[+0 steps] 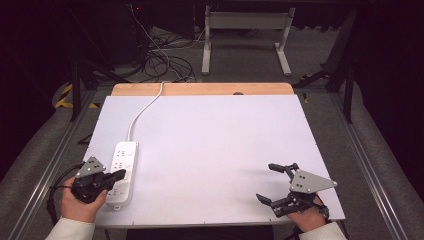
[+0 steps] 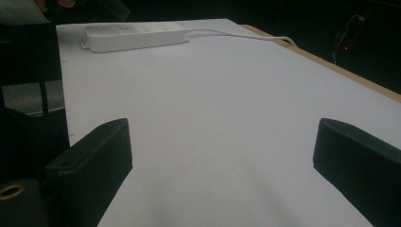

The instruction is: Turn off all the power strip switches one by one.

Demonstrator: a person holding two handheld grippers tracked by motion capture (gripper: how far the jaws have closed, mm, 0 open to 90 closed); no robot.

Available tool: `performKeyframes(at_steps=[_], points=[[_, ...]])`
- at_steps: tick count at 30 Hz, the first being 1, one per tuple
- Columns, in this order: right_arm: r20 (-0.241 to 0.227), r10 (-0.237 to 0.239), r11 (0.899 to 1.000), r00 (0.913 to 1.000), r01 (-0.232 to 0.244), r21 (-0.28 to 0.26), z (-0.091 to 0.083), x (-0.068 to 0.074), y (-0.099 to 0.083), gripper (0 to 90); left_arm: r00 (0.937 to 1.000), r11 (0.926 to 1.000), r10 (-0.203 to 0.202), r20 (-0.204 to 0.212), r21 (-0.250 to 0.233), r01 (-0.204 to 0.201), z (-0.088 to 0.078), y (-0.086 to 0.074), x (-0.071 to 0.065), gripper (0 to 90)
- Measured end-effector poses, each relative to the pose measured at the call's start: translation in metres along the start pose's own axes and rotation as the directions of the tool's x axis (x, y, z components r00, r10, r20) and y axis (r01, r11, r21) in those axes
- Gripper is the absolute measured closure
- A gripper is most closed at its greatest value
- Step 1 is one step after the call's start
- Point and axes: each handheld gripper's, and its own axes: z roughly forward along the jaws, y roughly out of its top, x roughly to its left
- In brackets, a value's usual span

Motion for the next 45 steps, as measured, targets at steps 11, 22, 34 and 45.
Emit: performKeyframes(at_steps=[11, 22, 34, 45], points=[[0.001, -0.002, 1.0, 1.0, 0.002, 0.002, 0.0, 0.0, 0.0, 5.9, 0.9996, 0.9992, 0.017, -0.023, 0.037, -0.016, 0.005, 0.0, 0.001, 90.0], [0.001, -0.003, 1.0, 1.0, 0.003, 0.002, 0.0, 0.0, 0.0, 5.9, 0.9997, 0.9977, 0.011, -0.021, 0.068, -0.01, 0.012, -0.001, 0.003, 90.0], [0.0, -0.004, 1.0, 1.0, 0.004, 0.0, 0.0, 0.0, 0.0, 6.0, 0.9998, 0.9961, 0.007, -0.021, 0.089, -0.005, 0.015, -0.001, 0.003, 90.0], [-0.003, -0.001, 1.0, 1.0, 0.001, 0.002, 0.001, 0.001, 0.0, 6.0, 0.9995, 0.9952, 0.005, -0.031, 0.098, -0.002, 0.018, 0.0, 0.001, 90.0]])
